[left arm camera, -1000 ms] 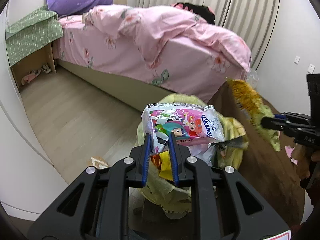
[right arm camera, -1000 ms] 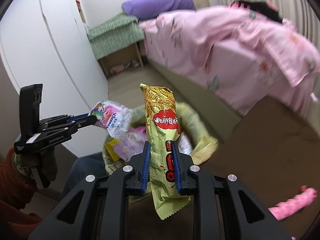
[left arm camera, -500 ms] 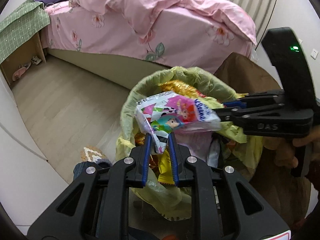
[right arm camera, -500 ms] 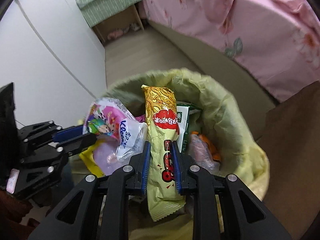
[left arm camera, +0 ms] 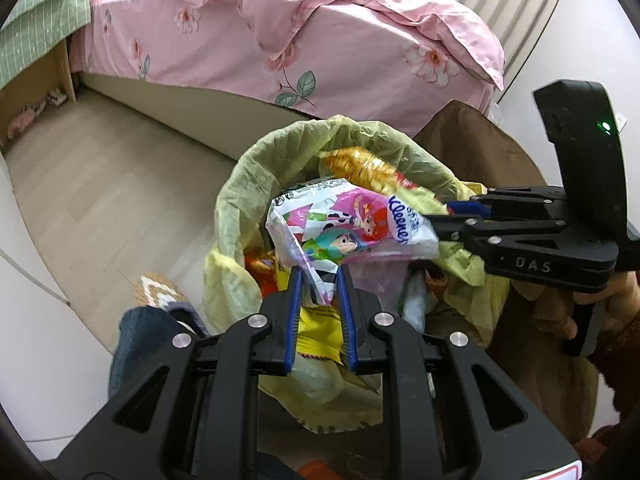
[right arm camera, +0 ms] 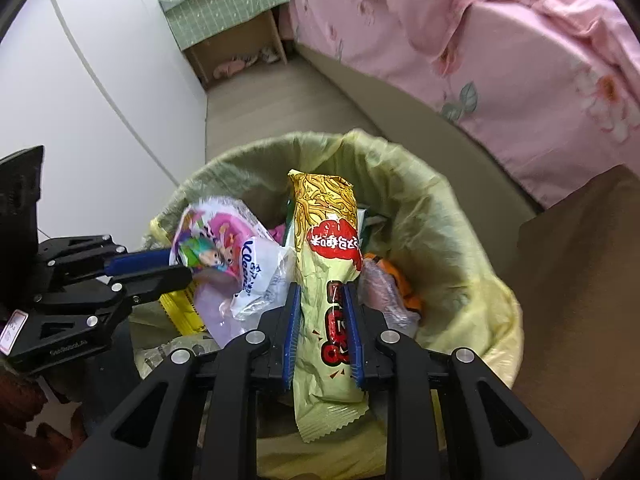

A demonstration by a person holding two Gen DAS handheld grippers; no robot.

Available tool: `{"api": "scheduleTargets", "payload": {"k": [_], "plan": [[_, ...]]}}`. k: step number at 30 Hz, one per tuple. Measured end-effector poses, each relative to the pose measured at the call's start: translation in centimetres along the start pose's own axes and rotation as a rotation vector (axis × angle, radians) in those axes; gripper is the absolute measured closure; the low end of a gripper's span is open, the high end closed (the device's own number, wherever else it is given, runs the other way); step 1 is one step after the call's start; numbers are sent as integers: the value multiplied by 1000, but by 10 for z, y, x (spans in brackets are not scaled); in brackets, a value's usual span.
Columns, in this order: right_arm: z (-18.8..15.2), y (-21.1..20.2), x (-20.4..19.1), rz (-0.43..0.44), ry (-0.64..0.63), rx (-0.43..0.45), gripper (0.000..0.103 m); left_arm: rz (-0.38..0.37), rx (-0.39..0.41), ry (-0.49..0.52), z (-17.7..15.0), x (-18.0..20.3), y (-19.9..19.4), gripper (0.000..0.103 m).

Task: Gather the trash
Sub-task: 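Carry both held items over the bin and open both tools to drop them, then move both tools back over the table toward the pink items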

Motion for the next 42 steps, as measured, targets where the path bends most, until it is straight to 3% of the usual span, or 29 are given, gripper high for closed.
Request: {"api": "scheduleTargets", "payload": {"k": [6, 10, 12, 18, 22, 25, 32, 36, 42], "plan": [[-7, -19, 4, -27, -9, 40, 67, -18, 11, -29, 0, 0, -7, 85], [-8, -34, 7, -14, 3, 80, 65, -12, 28, -62, 4, -2, -16, 72], [-9, -46, 5, 11, 7, 108, 59, -7, 39, -69, 7, -2, -22, 67], [-22, -96, 9, -23, 4, 203, 58, 42, 123, -51, 18, 5, -46, 50], [-40, -135, 30, -82, 67, 263, 58, 26, 155, -69, 24, 13, -56, 48], [-67, -162, 50, -152, 105, 284, 58, 5, 174, -61, 28, 30, -61, 48], [-161, -217, 89, -332, 205, 300, 58, -83, 209, 74, 31, 102, -60, 48], [-224, -252, 111, -445, 299, 318, 58, -181, 161, 186, 24, 167, -39, 48], [-307, -270, 138, -545, 429, 294, 58, -288, 76, 382, 0, 262, -5, 48]]}}
Point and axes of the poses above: each gripper's, at about its wrist camera, not at the fingertips, and y roughly the way its jaws point, x to its right, z to its top, the point moved 6 cm from there along y, roughly the way its jaws point, and after that the axes turned 1 degree about -x, right-handed, at the moved point
